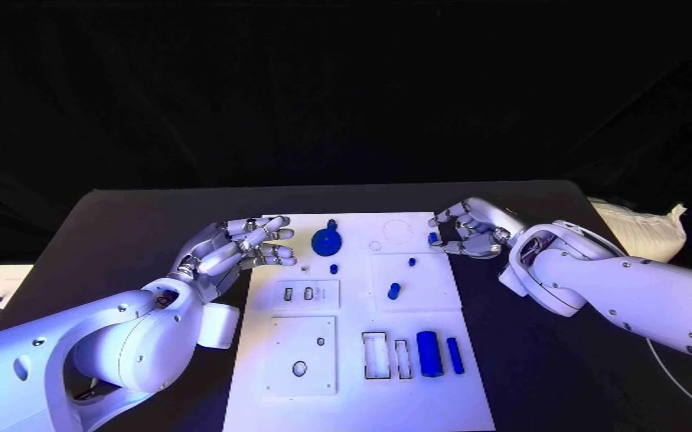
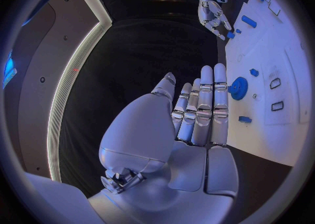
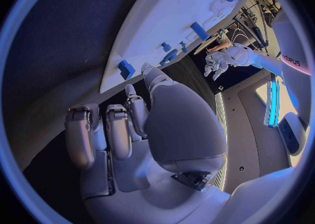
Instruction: Assemble the parts on the task board
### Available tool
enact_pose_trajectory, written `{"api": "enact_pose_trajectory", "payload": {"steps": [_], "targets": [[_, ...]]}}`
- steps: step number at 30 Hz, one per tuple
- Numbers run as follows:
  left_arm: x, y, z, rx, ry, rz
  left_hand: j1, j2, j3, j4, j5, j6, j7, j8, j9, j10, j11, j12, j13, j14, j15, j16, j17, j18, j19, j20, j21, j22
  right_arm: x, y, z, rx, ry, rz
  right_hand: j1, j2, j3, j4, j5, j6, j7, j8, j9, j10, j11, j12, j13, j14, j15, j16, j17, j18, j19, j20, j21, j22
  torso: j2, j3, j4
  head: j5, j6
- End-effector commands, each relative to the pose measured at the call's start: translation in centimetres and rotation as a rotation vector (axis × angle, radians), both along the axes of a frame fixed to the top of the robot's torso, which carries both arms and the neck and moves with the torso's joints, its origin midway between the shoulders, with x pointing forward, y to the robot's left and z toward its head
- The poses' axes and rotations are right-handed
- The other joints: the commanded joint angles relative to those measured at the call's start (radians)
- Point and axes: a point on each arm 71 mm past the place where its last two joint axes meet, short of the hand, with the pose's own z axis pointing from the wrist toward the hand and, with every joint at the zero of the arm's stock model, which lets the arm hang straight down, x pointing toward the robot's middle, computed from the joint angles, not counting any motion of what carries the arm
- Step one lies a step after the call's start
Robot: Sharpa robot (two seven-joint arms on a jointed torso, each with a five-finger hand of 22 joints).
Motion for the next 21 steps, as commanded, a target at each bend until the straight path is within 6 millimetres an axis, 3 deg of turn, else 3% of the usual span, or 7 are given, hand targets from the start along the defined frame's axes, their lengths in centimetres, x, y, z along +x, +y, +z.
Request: {"api": "enact_pose_trajectory", "payload": {"steps": [1,21], "targets": [[-0.05,-0.21,0.15,-0.015,-0.008,-0.019,0.005,-0.002,-0.001,-0.007,-0.007,0.005,0.000,-0.005,-0.001,0.005,0.004,-0.005,-0.001,0.004,-0.002,-0.007,0.001,0.008,-0.007,-0.002,0.007,0.001,0.12,0.10,-0.29,-0.026,0.014,0.013,0.008,0.006,-0.003,-0.006,0.004,0.002,0.002,0.003,0.000,-0.002,0.002,0.001,0.068,0.105,0.004,0.007,0.257,-0.009,0.049,0.005,-0.001,0.171,0.000,0.0006,-0.0003,0.002,-0.001],[-0.05,-0.24,0.14,-0.015,-0.007,-0.020,0.005,-0.002,-0.001,-0.007,-0.007,0.005,0.000,-0.005,-0.001,0.005,0.004,-0.005,-0.001,0.004,-0.002,-0.007,0.001,0.008,-0.007,-0.002,0.007,0.001,0.65,0.24,-1.22,-0.042,0.045,0.003,0.022,0.049,0.016,-0.032,-0.011,0.070,-0.010,0.023,0.011,0.005,-0.008,0.012,0.076,0.106,-0.003,0.010,0.263,-0.011,0.055,0.000,0.003,0.181,-0.001,0.0005,-0.0010,0.003,-0.003]]}}
